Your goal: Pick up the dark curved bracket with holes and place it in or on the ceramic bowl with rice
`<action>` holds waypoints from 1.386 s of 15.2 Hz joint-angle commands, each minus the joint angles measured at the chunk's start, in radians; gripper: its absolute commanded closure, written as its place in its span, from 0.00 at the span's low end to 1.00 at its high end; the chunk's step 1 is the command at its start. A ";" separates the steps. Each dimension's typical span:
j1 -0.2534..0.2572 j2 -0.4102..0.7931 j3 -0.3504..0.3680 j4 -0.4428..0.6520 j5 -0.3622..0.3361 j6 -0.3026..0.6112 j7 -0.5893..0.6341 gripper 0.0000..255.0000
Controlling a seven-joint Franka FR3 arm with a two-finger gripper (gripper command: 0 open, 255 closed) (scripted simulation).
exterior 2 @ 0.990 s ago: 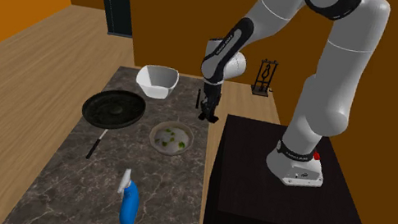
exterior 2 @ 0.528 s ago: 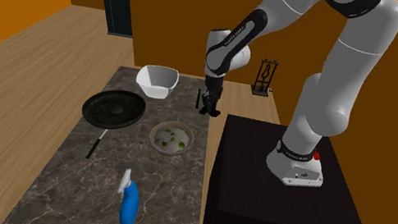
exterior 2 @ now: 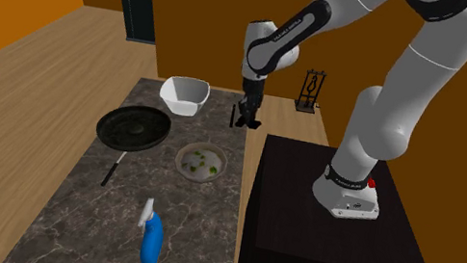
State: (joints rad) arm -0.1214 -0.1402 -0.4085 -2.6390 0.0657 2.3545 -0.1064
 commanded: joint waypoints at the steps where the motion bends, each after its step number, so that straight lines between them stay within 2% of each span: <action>1: -0.005 -0.025 0.002 0.008 -0.016 -0.031 0.012 1.00; 5: -0.012 -0.067 0.007 0.020 -0.037 -0.082 0.032 1.00; 13: 0.111 -0.015 0.136 0.084 0.059 -0.079 0.208 1.00; 21: 0.223 0.105 0.251 0.236 0.136 -0.090 0.378 1.00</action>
State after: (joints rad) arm 0.0814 -0.0534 -0.1788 -2.4268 0.1909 2.2665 0.2378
